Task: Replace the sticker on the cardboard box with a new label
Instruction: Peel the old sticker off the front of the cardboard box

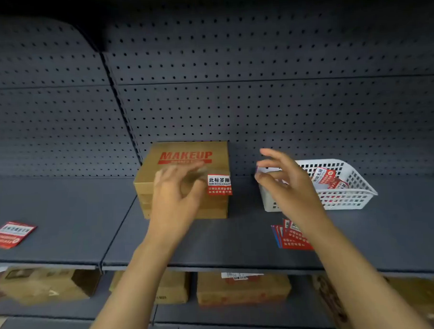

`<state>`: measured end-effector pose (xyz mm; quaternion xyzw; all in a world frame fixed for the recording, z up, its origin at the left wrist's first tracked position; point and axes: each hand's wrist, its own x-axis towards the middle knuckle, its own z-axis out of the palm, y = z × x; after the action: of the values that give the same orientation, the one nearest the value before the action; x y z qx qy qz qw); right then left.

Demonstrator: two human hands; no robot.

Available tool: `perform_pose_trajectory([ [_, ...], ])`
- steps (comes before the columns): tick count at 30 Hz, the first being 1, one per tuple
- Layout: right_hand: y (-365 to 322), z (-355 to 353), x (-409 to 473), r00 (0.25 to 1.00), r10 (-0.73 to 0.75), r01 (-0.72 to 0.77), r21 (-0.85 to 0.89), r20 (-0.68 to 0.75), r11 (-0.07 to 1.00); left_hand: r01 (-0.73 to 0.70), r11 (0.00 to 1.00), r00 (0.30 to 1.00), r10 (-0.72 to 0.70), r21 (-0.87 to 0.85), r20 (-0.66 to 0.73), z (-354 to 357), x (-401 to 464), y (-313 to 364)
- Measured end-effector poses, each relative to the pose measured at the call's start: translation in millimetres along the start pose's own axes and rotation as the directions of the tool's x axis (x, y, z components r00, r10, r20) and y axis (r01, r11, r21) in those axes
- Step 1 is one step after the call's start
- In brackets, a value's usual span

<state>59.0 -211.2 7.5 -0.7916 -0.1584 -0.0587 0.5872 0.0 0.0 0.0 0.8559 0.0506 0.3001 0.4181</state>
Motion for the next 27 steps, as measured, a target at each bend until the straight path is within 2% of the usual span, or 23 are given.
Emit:
perform_pose_trajectory([
  [3, 5.0, 12.1, 12.1, 1.000, 0.019, -0.019, -0.006, 0.006, 1.000, -0.048, 0.990, 0.998, 0.040, 0.136, 0.056, 5.6, 13.7, -15.6],
  [8, 11.3, 32.6, 29.6, 0.999, -0.010, 0.013, -0.061, 0.045, 0.998, -0.095, 0.965, 0.989, 0.064, 0.243, 0.132, 13.6, 25.9, -38.8],
  [11, 18.2, 41.1, 38.9, 0.991, -0.095, 0.112, -0.190, 0.096, 0.975, -0.085, 0.963, 0.991, 0.056, 0.255, 0.121, 15.8, 29.4, -43.2],
  [14, 24.3, 49.9, 45.9, 0.966, -0.193, 0.244, -0.364, 0.171, 0.899, -0.091, 0.957, 0.992, 0.063, 0.275, 0.108, 18.1, 27.1, -40.8],
  [16, 28.0, 56.5, 50.0, 0.950, -0.234, 0.303, -0.415, 0.209, 0.858, -0.098, 0.947, 0.992, 0.070, 0.306, 0.102, 18.6, 24.8, -41.3],
  [20, 31.6, 64.2, 55.7, 0.914, -0.314, 0.401, -0.444, 0.258, 0.801, -0.142, 0.919, 0.988, 0.107, 0.367, 0.115, 17.3, 21.5, -42.1],
  [27, 30.8, 59.9, 65.0, 0.888, -0.343, 0.442, -0.363, 0.308, 0.820, -0.150, 0.903, 0.983, 0.094, 0.402, 0.156, 15.6, 25.6, -46.6],
])
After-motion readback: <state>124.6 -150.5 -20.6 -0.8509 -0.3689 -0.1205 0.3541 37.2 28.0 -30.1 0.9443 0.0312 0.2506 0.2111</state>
